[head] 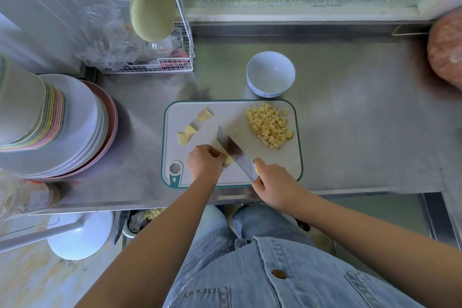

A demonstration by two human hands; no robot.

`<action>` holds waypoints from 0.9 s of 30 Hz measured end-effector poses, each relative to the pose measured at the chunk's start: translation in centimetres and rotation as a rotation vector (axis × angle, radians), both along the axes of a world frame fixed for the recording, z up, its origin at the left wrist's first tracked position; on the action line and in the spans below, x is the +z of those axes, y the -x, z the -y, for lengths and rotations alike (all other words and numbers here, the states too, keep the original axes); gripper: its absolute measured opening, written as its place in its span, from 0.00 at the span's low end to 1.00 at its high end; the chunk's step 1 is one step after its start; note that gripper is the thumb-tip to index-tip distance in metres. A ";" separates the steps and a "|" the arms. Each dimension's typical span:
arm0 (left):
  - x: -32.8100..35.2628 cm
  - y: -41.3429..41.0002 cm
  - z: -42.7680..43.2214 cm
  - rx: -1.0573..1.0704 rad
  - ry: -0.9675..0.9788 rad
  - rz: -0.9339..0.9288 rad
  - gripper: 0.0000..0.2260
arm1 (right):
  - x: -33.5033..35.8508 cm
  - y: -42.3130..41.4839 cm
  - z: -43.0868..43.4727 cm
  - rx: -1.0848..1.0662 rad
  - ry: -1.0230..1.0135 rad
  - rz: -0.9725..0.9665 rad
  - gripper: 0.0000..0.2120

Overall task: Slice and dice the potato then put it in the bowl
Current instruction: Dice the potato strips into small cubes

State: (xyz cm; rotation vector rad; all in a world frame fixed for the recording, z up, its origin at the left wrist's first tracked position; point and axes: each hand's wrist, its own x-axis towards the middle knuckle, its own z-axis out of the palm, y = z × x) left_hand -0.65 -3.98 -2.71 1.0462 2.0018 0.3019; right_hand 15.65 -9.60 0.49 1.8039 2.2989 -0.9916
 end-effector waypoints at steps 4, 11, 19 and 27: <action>-0.2 0.1 -0.2 0.020 0.017 0.016 0.08 | 0.0 0.0 0.5 -0.003 0.002 0.020 0.07; -0.6 0.4 -0.6 -0.009 0.031 0.032 0.08 | -0.7 0.5 0.4 -0.039 0.024 0.032 0.06; -0.5 0.4 -0.6 -0.036 0.036 0.024 0.08 | -1.8 0.6 0.4 -0.109 0.025 -0.040 0.08; -0.3 0.5 0.3 0.022 0.019 0.050 0.08 | -0.1 0.1 0.2 -0.034 -0.031 -0.066 0.05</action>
